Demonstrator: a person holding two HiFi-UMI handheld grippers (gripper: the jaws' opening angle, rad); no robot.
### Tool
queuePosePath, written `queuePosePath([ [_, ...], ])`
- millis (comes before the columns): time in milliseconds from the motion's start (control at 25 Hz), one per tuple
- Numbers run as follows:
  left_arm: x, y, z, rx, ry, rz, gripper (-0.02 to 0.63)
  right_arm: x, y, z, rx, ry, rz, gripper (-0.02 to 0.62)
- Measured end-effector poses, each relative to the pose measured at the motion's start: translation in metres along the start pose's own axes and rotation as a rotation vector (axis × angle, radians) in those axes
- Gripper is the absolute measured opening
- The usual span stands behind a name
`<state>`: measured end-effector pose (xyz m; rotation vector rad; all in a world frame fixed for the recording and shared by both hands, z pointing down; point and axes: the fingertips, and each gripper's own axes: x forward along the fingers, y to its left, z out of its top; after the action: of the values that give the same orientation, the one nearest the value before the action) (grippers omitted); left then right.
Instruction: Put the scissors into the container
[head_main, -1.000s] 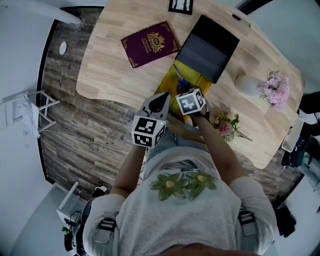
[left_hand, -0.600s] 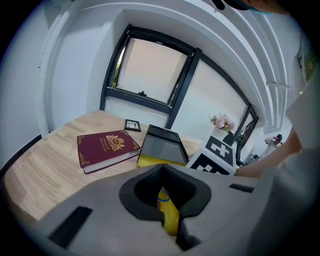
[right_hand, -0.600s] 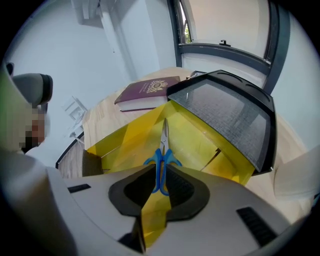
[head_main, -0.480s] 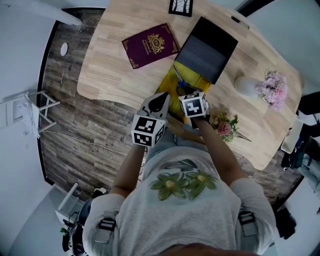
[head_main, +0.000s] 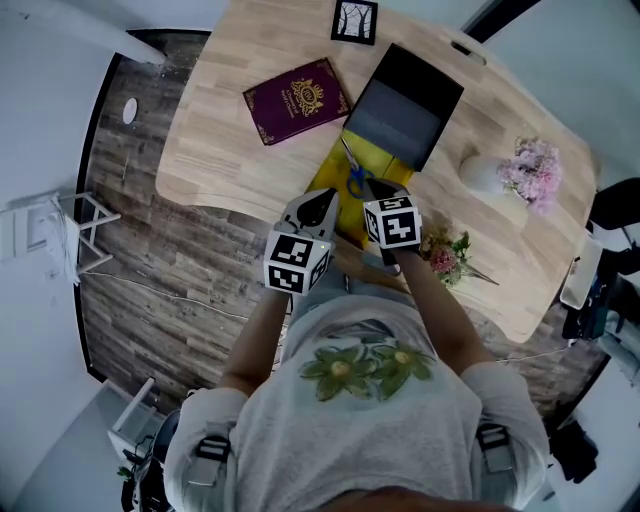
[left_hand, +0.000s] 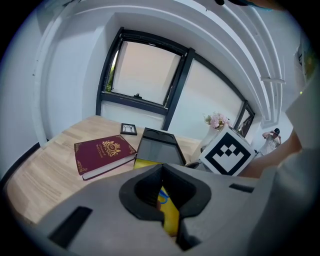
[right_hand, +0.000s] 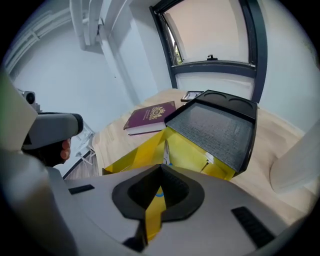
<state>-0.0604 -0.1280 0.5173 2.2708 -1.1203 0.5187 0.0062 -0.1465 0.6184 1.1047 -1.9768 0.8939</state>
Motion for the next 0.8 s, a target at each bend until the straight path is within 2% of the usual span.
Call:
queuePosePath([
  [360,-0.011,-0.013,0.004,0.025,-0.018,-0.005,0.006,-0.042,0.023,0.021,-0.001,-0.17,0.073,0.006],
  [800,-0.024,-0.027,0.006,0.044,-0.04,-0.007,0.006,-0.077,0.037,0.026,-0.047,-0.246,0.094,0.006],
])
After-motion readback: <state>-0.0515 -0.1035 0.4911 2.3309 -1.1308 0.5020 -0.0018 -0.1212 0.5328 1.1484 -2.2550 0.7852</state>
